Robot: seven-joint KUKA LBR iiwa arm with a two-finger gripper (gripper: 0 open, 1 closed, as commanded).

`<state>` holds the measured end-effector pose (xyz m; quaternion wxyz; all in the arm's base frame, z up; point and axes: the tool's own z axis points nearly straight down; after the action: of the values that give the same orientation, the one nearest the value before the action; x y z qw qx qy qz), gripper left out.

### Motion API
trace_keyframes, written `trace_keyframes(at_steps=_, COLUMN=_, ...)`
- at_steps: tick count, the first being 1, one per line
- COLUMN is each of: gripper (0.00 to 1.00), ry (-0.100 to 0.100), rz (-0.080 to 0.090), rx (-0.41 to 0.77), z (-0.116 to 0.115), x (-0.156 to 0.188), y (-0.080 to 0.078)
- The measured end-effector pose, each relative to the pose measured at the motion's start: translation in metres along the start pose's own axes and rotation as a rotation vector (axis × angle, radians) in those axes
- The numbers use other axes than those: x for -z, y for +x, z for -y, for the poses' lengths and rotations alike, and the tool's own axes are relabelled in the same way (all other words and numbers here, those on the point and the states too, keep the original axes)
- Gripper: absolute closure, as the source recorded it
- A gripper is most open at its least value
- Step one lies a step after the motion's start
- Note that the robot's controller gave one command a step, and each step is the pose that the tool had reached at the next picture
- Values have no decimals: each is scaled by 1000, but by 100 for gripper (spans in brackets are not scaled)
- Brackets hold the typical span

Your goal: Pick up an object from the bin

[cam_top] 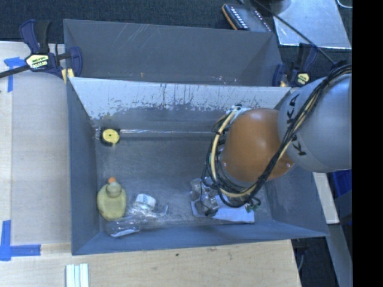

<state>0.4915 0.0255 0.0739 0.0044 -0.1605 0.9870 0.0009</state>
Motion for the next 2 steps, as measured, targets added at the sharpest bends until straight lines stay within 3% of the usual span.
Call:
trace_keyframes(at_steps=1, gripper=100, ry=0, rz=0, rx=0, z=0, x=0, y=0)
trace_keyframes(at_steps=2, gripper=100, ry=-1, rz=-1, rx=-4, z=20, x=82, y=-28)
